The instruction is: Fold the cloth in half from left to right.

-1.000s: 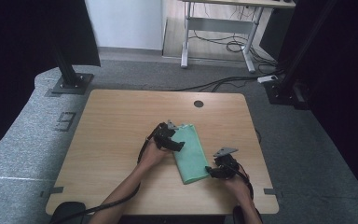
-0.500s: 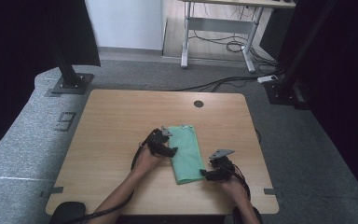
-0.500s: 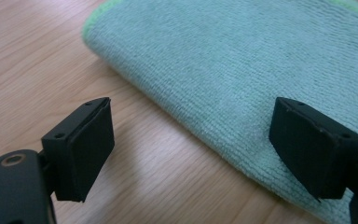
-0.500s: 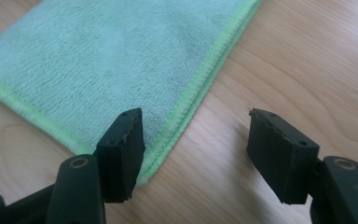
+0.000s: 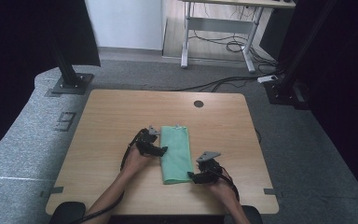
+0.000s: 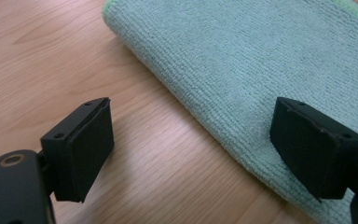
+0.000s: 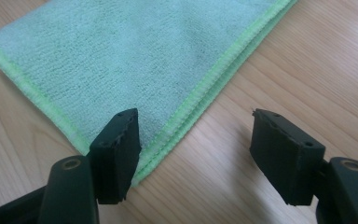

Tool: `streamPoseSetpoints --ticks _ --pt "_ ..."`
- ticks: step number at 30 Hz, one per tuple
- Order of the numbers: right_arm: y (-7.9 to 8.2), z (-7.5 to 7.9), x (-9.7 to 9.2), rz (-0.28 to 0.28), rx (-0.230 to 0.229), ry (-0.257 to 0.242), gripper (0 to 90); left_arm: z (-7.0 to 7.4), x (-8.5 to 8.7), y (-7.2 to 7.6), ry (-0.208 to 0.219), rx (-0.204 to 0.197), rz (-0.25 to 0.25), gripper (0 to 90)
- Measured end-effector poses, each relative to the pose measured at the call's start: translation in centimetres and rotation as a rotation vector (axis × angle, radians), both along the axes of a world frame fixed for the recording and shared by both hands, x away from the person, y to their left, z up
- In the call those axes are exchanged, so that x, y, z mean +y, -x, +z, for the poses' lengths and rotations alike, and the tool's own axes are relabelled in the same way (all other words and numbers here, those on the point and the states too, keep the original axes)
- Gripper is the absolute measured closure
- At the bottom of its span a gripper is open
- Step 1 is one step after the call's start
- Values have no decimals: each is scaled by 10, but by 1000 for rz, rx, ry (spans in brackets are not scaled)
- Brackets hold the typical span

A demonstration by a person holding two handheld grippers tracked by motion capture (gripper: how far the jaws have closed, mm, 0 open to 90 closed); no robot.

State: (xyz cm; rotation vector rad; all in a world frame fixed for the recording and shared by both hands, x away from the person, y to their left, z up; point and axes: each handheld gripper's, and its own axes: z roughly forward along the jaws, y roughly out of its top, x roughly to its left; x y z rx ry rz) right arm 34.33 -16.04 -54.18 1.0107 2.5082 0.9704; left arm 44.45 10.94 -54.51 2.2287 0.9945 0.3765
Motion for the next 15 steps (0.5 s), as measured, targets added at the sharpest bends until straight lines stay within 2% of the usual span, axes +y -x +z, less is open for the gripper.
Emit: streamPoseSetpoints --ticks 9,15 --pt "2 -3 31 8 -14 -27 270 0 16 -4 -3 -15 30 137" --pt "1 -5 29 5 -12 -38 248 0 15 -1 -10 -31 29 143"
